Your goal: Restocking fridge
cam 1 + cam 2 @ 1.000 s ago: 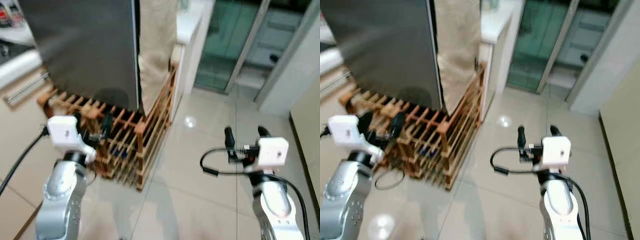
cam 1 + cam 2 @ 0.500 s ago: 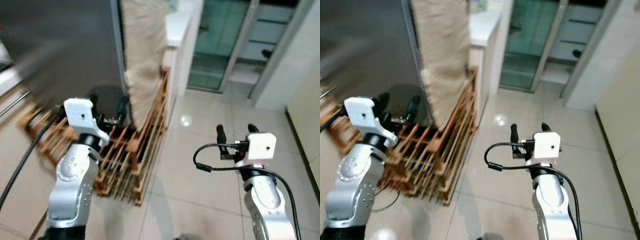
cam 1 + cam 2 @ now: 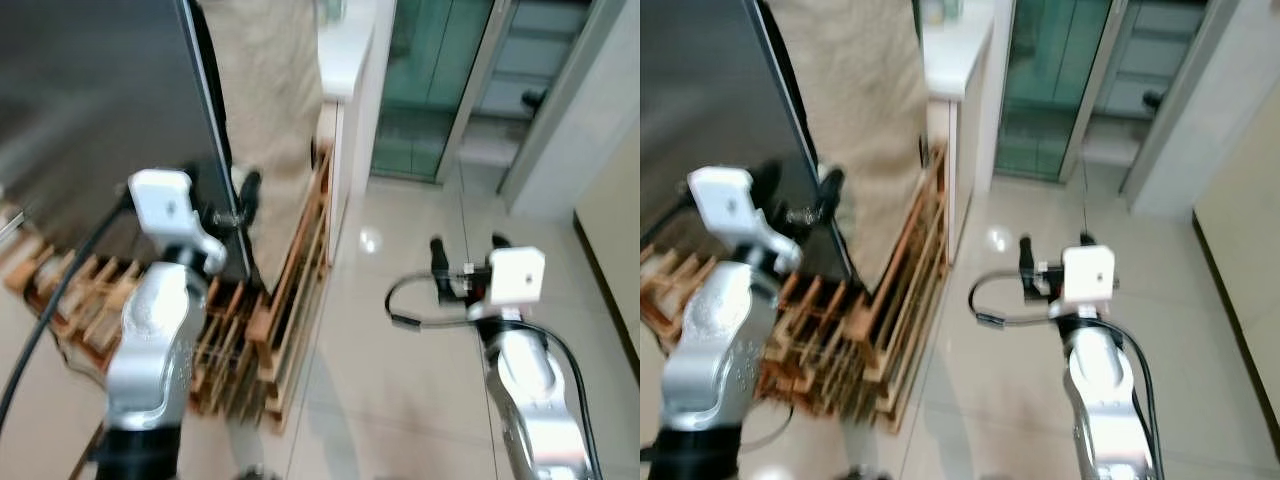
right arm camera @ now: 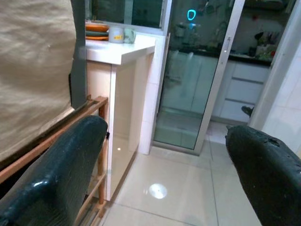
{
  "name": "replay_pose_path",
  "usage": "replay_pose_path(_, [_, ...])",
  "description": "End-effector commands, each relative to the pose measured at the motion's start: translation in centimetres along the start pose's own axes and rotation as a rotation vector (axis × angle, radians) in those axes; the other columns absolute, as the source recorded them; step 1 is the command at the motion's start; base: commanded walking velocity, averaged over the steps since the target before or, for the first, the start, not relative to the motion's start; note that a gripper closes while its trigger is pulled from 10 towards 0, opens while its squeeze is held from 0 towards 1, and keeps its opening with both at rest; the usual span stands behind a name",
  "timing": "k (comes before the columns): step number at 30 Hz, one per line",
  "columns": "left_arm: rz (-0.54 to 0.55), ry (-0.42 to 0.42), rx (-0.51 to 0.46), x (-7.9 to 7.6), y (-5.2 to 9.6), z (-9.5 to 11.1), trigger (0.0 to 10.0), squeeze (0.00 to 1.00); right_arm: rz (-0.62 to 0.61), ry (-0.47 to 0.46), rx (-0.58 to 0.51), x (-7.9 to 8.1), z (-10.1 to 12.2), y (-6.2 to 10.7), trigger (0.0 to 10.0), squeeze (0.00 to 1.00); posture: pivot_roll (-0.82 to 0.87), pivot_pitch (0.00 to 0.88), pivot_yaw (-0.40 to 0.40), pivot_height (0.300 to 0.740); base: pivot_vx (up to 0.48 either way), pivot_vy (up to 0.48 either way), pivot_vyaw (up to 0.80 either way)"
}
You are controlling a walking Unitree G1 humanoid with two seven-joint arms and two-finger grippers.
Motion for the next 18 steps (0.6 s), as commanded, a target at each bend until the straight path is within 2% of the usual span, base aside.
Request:
replay_pose_path(1, [0.015, -0.012, 0.019, 0.4, 0.0, -0.2, 10.0, 0.00, -0.005, 0.003, -0.018, 0.0, 0.4, -0.4, 10.0, 0.00, -0.13, 0.000, 0.016, 0.740, 0.000, 0.000, 0.00])
replay_pose_path(6, [0.018, -0.013, 0.053, 0.1, -0.8, -1.0, 10.0, 0.00, -0.011, -0.003, -0.016, 0.0, 0.3, -0.6, 10.0, 0.00, -0.13, 0.000, 0.017, 0.740, 0.000, 0.000, 0.00])
replay_pose_path(9, [0.077, -0.036, 0.079, 0.7, -2.3, -2.0, 10.0, 0.00, -0.006, -0.009, -0.015, 0.3, 0.3, -0.9, 10.0, 0.00, -0.13, 0.000, 0.018, 0.740, 0.000, 0.000, 0.00])
replay_pose_path(15, [0.066, -0.026, 0.069, -0.4, -4.0, -1.9, 10.0, 0.00, 0.000, -0.011, -0.021, 0.6, 0.4, -1.1, 10.0, 0.00, -0.15, 0.000, 0.027, 0.740, 0.000, 0.000, 0.00])
replay_pose_path(18, [0.072, -0.023, 0.065, -0.3, -4.2, -1.8, 10.0, 0.00, -0.002, -0.011, -0.023, 0.6, 0.4, -1.1, 10.0, 0.00, -0.15, 0.000, 0.031, 0.740, 0.000, 0.000, 0.00])
Point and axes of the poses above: a point about 5 cm out from each wrist's last joint towards the gripper, its own y axis pointing back from the gripper into the wrist, its own z axis along the axis of the wrist's last joint, x = y × z, the point moved 5 cm from there along -y, pointing out of the wrist towards the gripper, and after that the axes turned 15 degrees about y, right-handed, at the moved point
